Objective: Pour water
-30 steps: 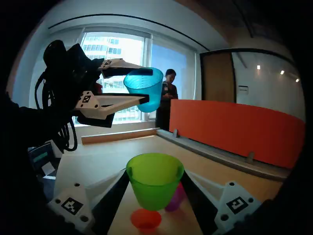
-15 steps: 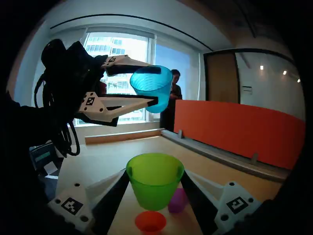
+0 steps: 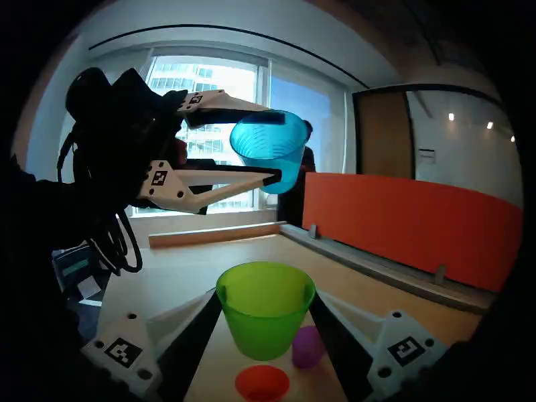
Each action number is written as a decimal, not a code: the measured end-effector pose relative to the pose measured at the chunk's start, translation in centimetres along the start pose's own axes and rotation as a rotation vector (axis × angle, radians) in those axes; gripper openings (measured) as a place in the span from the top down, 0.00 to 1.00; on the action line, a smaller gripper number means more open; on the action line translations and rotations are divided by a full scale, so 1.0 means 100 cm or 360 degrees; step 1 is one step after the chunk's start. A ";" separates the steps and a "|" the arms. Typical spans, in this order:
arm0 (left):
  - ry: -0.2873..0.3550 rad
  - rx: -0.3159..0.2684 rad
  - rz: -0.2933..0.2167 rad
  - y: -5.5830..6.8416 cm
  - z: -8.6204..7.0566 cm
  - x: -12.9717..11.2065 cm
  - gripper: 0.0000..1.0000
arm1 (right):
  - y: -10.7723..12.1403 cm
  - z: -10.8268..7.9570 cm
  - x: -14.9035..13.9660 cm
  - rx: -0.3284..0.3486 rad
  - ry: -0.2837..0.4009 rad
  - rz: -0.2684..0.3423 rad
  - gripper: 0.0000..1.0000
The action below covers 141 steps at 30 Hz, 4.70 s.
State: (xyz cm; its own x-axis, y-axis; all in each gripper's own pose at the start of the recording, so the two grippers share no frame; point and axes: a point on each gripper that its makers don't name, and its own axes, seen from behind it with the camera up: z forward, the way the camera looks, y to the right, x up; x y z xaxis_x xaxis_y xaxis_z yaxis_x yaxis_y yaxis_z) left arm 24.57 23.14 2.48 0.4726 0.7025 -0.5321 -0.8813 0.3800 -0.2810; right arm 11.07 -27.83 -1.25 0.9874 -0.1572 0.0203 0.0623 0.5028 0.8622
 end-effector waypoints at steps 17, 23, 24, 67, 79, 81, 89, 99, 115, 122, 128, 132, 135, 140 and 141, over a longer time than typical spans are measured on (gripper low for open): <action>0.0011 -0.0002 0.0087 0.002 0.003 0.006 0.13 | 0.000 0.003 0.001 0.0013 0.0011 0.0006 0.08; 0.0018 0.0005 0.0118 0.002 0.002 0.010 0.13 | -0.001 0.003 0.002 0.0015 0.0017 0.0012 0.08; 0.0019 0.0006 0.0122 0.002 0.002 0.011 0.13 | -0.001 0.003 0.003 0.0015 0.0018 0.0012 0.08; 0.0051 0.0049 0.0300 -0.001 -0.004 0.023 0.13 | -0.004 0.002 0.006 0.0027 0.0012 -0.0021 0.09; 0.0052 0.0066 0.0339 -0.006 -0.002 0.022 0.13 | -0.004 0.002 0.008 0.0029 0.0015 -0.0021 0.09; 0.0052 0.0067 0.0348 -0.006 -0.002 0.021 0.12 | -0.004 0.002 0.008 0.0029 0.0017 -0.0020 0.09; 0.0054 0.0069 0.0384 -0.009 -0.001 0.023 0.13 | -0.004 0.003 0.009 0.0030 0.0018 -0.0018 0.09; 0.0061 0.0069 0.0425 -0.009 -0.001 0.025 0.12 | -0.004 0.002 0.010 0.0032 0.0021 -0.0019 0.09; 0.0066 0.0058 0.0500 0.001 0.003 0.027 0.13 | -0.003 0.002 0.010 0.0029 0.0032 -0.0014 0.09; 0.0067 0.0067 0.0519 -0.002 0.003 0.028 0.13 | -0.001 0.001 0.010 0.0025 0.0034 -0.0015 0.09; 0.0065 0.0071 0.0541 -0.004 0.003 0.029 0.13 | 0.001 0.000 0.011 0.0023 0.0039 -0.0013 0.09; 0.0067 0.0074 0.0564 -0.005 0.004 0.029 0.12 | 0.001 0.000 0.012 0.0023 0.0042 -0.0011 0.09; 0.0066 0.0078 0.0576 -0.005 0.004 0.029 0.13 | 0.001 0.000 0.011 0.0021 0.0043 -0.0011 0.09; 0.0060 0.0085 0.0598 -0.007 0.004 0.028 0.13 | 0.001 0.000 0.011 0.0023 0.0044 -0.0010 0.09; 0.0059 0.0087 0.0605 -0.007 0.004 0.028 0.13 | 0.001 0.000 0.011 0.0023 0.0044 -0.0010 0.09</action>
State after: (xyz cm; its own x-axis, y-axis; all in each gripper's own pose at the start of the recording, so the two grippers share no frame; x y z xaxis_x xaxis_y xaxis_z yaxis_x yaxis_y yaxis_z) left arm 26.54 25.08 1.57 0.1109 0.7776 -0.6188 -0.9915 0.1288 -0.0159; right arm 12.17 -28.00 -1.11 0.9906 -0.1364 0.0009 0.0666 0.4894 0.8695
